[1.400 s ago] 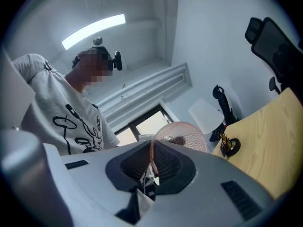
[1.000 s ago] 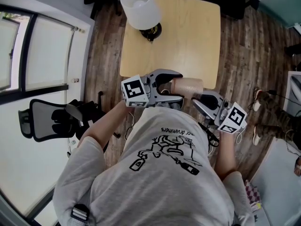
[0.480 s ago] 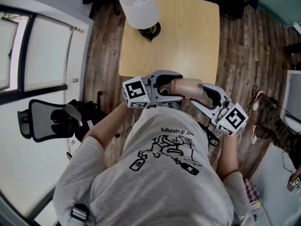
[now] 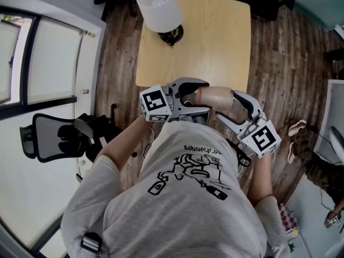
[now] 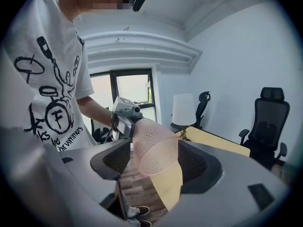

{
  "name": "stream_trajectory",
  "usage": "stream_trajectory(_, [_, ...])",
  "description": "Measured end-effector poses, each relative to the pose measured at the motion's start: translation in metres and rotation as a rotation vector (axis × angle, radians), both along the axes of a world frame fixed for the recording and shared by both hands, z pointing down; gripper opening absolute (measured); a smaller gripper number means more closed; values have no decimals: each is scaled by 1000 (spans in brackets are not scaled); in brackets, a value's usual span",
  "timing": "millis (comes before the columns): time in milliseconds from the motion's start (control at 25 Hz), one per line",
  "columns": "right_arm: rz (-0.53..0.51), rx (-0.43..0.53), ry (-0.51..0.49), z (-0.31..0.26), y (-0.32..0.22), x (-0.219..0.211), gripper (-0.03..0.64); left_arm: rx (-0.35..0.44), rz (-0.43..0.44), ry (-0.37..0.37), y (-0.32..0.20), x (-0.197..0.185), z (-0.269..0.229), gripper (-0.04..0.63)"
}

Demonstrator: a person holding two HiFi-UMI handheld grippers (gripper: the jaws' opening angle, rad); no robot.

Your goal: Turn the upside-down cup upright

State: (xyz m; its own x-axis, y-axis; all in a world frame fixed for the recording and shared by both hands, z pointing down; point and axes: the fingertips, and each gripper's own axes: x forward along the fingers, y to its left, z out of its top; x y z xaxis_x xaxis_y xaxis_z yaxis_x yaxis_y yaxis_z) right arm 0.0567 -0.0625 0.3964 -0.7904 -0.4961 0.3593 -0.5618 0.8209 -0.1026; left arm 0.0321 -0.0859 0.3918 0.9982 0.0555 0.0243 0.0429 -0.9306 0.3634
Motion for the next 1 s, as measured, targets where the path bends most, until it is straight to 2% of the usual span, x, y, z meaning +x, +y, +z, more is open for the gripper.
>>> stream_trajectory(160, [0,29,140,7,-2,2,310,-6,-8,2,-2,1,0,298])
stream_trajectory(360, [1,95,395,18,-4,3,334,-9,-15,-4,-3,1,1,298])
stream_trajectory(600, [61,218,753,34,-16,13,362,16,-19,-31,-8,3,6,298])
stream_trajectory(1000, [36,315,1056,43,-29,13,364,8,-35,-35,-15,9,9,297])
